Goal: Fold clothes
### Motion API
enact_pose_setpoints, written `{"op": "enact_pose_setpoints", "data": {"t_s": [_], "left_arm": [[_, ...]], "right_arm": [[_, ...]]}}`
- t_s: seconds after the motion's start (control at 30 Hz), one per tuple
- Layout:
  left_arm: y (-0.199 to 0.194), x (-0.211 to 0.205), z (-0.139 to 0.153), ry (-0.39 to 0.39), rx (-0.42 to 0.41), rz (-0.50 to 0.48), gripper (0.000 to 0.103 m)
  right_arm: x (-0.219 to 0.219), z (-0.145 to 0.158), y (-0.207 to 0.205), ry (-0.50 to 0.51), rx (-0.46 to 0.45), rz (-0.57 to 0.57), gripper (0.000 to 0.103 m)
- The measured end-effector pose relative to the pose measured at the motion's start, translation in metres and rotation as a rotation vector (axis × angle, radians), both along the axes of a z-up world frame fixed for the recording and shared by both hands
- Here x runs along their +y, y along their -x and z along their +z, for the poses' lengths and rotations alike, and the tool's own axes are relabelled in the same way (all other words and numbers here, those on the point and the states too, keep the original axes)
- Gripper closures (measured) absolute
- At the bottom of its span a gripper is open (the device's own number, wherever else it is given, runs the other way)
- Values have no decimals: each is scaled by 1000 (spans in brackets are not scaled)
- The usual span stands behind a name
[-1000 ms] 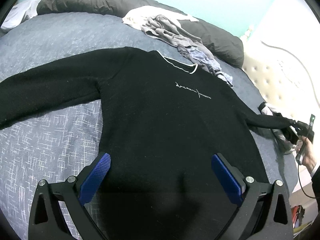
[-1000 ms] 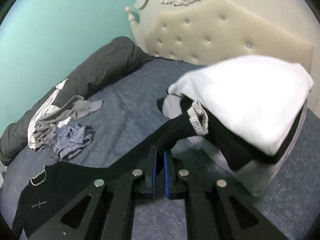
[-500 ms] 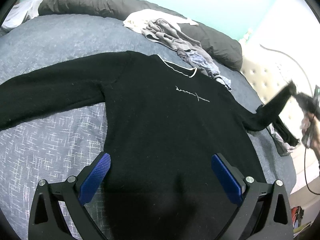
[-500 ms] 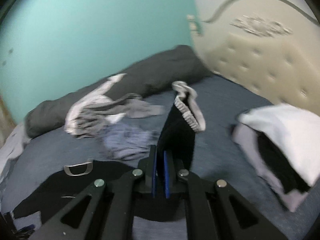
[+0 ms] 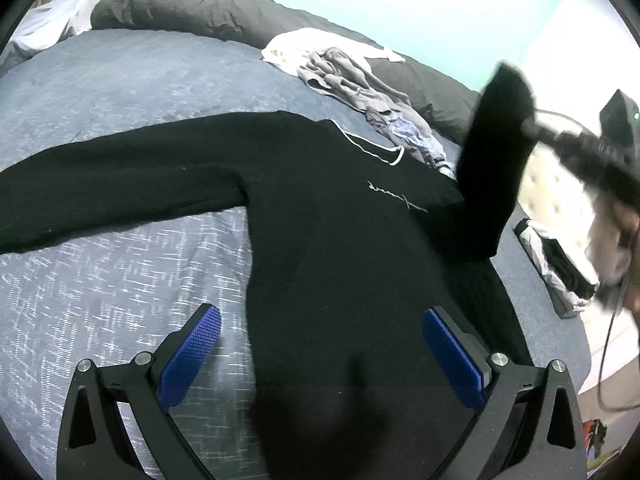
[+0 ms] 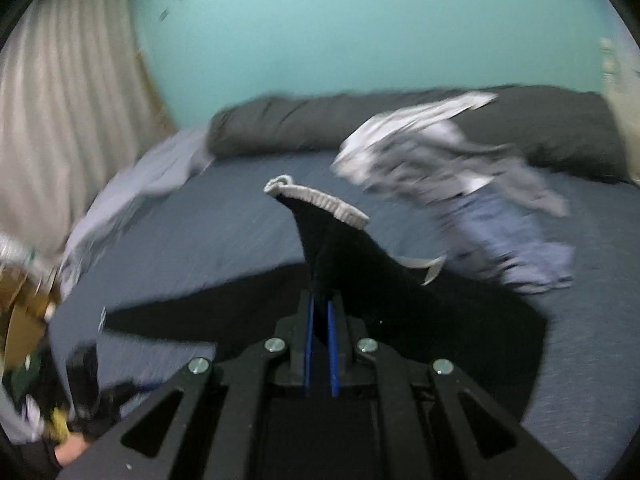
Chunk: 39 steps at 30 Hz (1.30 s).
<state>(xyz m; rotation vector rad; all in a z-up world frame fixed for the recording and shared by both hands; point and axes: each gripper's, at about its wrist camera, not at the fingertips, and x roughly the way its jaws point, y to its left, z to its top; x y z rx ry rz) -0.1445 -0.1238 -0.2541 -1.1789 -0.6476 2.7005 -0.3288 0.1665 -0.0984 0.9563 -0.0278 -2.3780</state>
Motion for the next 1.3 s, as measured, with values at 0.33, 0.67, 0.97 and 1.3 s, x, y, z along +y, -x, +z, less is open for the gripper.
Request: {"op": "enact_pose_setpoints", "data": {"t_s": [0.33,0.67,0.97,1.3], "left_arm": [[-7,-19,1,-14,8,34,0],[-6,-19,1,-8,7,36,0],[-5,-21,-1,-5,4,41,0],[-5,-21,-1,-4,8,43,0]], "right_arm": [[-73,-121,-36,-96,-211,165,97],[-75,-122,-41,-63,-223,211,97],[-76,-152,-55,-123,-296,278,97],[-63,-158,-70,-77,-397,307,70]]}}
